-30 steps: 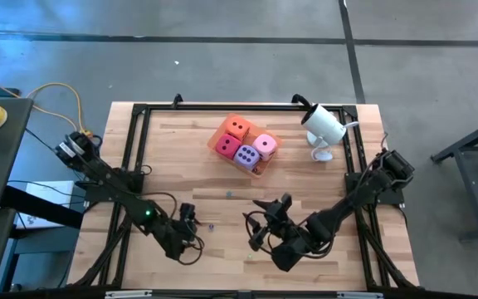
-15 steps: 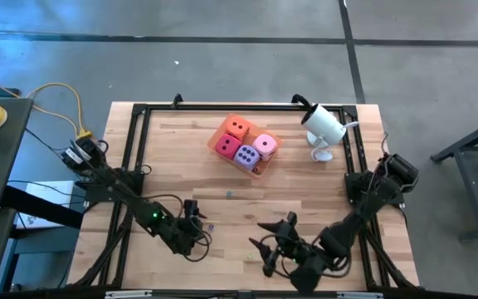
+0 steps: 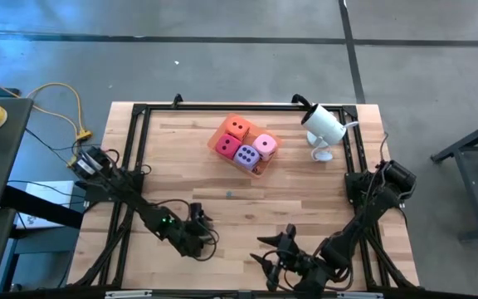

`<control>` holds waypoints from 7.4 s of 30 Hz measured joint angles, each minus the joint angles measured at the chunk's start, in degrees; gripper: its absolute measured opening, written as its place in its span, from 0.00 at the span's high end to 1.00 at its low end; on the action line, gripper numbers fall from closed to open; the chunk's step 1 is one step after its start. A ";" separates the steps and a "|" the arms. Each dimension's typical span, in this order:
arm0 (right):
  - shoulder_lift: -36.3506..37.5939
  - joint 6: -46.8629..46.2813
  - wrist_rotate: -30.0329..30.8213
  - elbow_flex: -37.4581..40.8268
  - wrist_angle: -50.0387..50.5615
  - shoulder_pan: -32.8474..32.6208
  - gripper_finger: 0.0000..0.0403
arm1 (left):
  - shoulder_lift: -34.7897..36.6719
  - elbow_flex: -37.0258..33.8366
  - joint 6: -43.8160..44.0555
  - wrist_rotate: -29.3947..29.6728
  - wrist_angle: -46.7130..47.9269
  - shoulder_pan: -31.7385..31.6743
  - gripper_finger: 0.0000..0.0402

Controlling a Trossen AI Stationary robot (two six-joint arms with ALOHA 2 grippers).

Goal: Pick & Place Dice
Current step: Put the small dark blue die into the orange bin, then put the small blue die into the orange bin

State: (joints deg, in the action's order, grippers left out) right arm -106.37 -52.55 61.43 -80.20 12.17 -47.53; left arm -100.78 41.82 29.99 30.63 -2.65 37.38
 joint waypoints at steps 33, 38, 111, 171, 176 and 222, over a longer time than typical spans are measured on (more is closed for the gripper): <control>-2.04 -2.09 -4.81 -0.11 -1.40 -0.17 0.44 | -0.28 -0.33 11.84 1.79 3.36 -0.23 0.86; -3.17 -2.87 -4.62 -0.09 -2.44 -0.07 0.44 | -0.30 -0.37 10.17 2.68 3.51 -0.23 0.90; -8.50 -7.24 -2.43 -0.09 -10.75 -2.25 0.44 | 3.72 18.69 -24.84 -26.61 -7.02 -56.64 0.50; -10.23 -7.65 -8.47 -0.04 -11.10 -3.10 0.44 | 31.80 18.69 -19.03 -30.20 48.13 -18.61 0.50; -10.23 -7.20 -8.46 -0.04 -10.84 -3.08 0.44 | 28.92 18.69 -22.77 -29.83 48.02 -18.31 0.50; -13.97 -5.69 -12.07 -0.09 -15.72 -0.86 0.44 | 3.57 -25.42 -26.43 -26.97 -55.84 -28.37 0.50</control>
State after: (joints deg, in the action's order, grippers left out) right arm -120.33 -58.24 49.36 -80.29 -3.55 -48.39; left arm -97.21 16.40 3.56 3.66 -58.48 9.00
